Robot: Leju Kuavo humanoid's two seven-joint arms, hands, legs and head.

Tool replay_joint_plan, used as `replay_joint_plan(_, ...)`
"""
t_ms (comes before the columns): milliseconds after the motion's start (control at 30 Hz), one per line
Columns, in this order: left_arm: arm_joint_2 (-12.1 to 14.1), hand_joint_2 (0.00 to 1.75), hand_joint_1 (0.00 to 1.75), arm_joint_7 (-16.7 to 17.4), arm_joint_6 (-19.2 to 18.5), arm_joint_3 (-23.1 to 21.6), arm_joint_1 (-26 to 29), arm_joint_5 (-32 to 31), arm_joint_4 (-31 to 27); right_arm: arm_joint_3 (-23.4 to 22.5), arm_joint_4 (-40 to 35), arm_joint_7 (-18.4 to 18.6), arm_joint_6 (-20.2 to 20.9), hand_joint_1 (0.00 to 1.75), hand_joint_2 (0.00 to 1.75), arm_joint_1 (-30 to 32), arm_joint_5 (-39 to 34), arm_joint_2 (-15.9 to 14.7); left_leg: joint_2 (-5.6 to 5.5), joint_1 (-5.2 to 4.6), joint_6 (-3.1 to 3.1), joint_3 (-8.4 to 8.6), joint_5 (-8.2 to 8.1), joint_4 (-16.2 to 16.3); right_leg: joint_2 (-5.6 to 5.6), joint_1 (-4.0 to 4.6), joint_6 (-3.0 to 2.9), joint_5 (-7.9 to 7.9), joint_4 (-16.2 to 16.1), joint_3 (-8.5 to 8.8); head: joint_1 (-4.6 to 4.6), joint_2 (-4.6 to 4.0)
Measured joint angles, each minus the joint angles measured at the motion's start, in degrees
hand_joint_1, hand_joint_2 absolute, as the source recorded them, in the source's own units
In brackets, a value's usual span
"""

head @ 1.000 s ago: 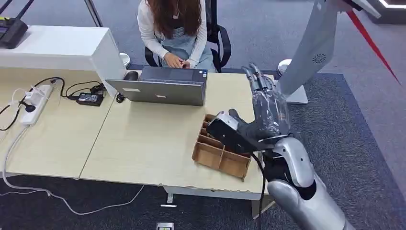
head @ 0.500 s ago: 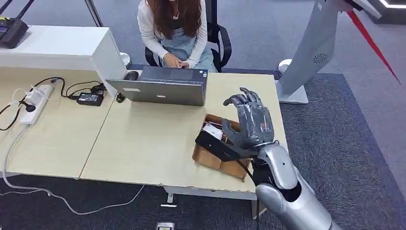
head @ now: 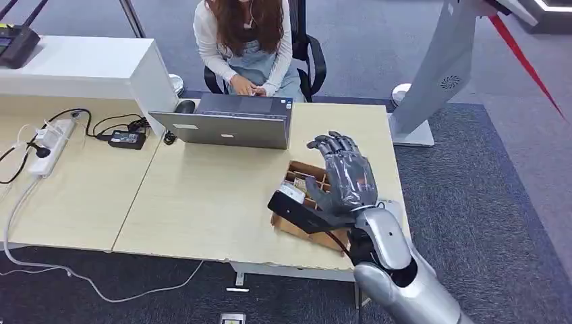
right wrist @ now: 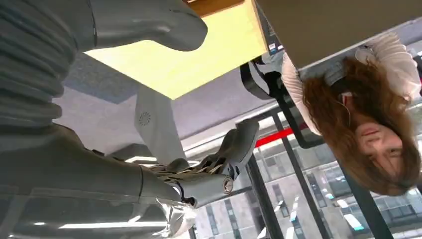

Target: Pass the card to the sensor for recognition and then transmit it.

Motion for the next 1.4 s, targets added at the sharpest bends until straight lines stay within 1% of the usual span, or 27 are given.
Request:
replay_joint_plan(267, 0.00, 0.00, 0.00, 0.11, 0.17, 0.02, 0.02, 0.04, 0.00, 0.09, 0.79, 0.31, 0.09, 0.65, 1.75, 0.63, 0.11, 0.13, 0.00, 0.00, 0.00, 0.00, 0.00, 0.00, 0.00, 0.00, 0.00, 0.00, 0.00, 0.00, 0.00, 0.00)
replay_joint_plan(333, 0.00, 0.00, 0.00, 0.11, 0.17, 0.02, 0.01, 0.11, 0.00, 0.11, 1.05, 0.37, 0.11, 0.68, 1.75, 0.77, 0.11, 0.13, 0.00, 0.00, 0.00, 0.01, 0.00, 0.00, 0.00, 0.00, 0.00, 0.00, 0.00, 0.00, 0.00, 0.00)
replay_joint_plan(433, 0.00, 0.00, 0.00, 0.13, 0.17, 0.04, 0.02, 0.15, 0.00, 0.13, 1.53, 0.37, 0.31, 0.66, 1.75, 0.96, 0.13, 0.13, 0.00, 0.00, 0.00, 0.00, 0.00, 0.00, 0.00, 0.00, 0.00, 0.00, 0.00, 0.00, 0.00, 0.00)
replay_joint_plan(567, 0.00, 0.00, 0.00, 0.15, 0.13, 0.26, 0.02, 0.09, 0.00, 0.39, 2.10, 0.55, 0.68, 0.70, 1.75, 1.09, 0.46, 0.13, 0.00, 0.00, 0.00, 0.00, 0.00, 0.00, 0.00, 0.00, 0.00, 0.00, 0.00, 0.00, 0.00, 0.00)
replay_joint_plan(767, 0.00, 0.00, 0.00, 0.31, -0.07, 0.48, 0.02, 0.00, 0.00, 1.00, 2.95, 0.59, 0.96, 0.70, 1.75, 1.09, 1.31, 0.26, 0.00, 0.00, 0.00, 0.00, 0.00, 0.00, 0.00, 0.00, 0.00, 0.00, 0.00, 0.00, 0.00, 0.00)
replay_joint_plan(933, 0.00, 0.00, 0.00, 0.48, -0.15, 0.81, 0.03, -0.20, 0.00, 1.38, 3.58, 0.57, 0.74, 0.73, 1.75, 1.04, 1.49, 0.35, 0.00, 0.00, 0.00, -0.01, 0.00, 0.00, 0.00, 0.00, 0.00, 0.00, 0.00, 0.01, 0.00, 0.00)
replay_joint_plan(1000, 0.00, 0.00, 0.00, 0.52, -0.24, 0.90, 0.03, -0.37, 0.00, 1.40, 3.93, 0.57, 0.59, 0.72, 1.75, 0.96, 1.60, 0.61, 0.00, 0.00, 0.00, 0.00, 0.00, 0.00, 0.00, 0.00, 0.00, 0.00, 0.00, 0.00, 0.00, 0.00)
replay_joint_plan(1133, 0.00, 0.00, 0.00, 0.66, -0.24, 0.94, 0.03, -0.48, 0.00, 1.40, 4.02, 0.57, 0.50, 0.73, 1.75, 0.90, 1.77, 0.87, 0.00, 0.00, 0.00, 0.00, 0.00, 0.00, 0.00, 0.00, 0.00, 0.00, 0.00, 0.00, 0.00, 0.00)
replay_joint_plan(1233, 0.00, 0.00, 0.00, 0.74, -0.31, 0.96, 0.03, -0.52, 0.00, 1.40, 4.02, 0.57, 0.41, 0.79, 1.75, 0.90, 2.21, 0.92, 0.00, 0.00, 0.00, 0.00, 0.00, 0.00, 0.00, 0.00, 0.00, 0.00, 0.00, 0.00, 0.00, 0.00)
replay_joint_plan(1400, 0.00, 0.00, 0.00, 0.92, -0.31, 0.96, 0.03, -0.52, 0.00, 1.40, 4.02, 0.63, 0.22, 0.79, 1.75, 0.91, 2.40, 0.90, 0.00, 0.00, 0.00, 0.00, 0.00, 0.00, 0.00, 0.00, 0.00, 0.00, 0.00, 0.00, 0.00, 0.00)
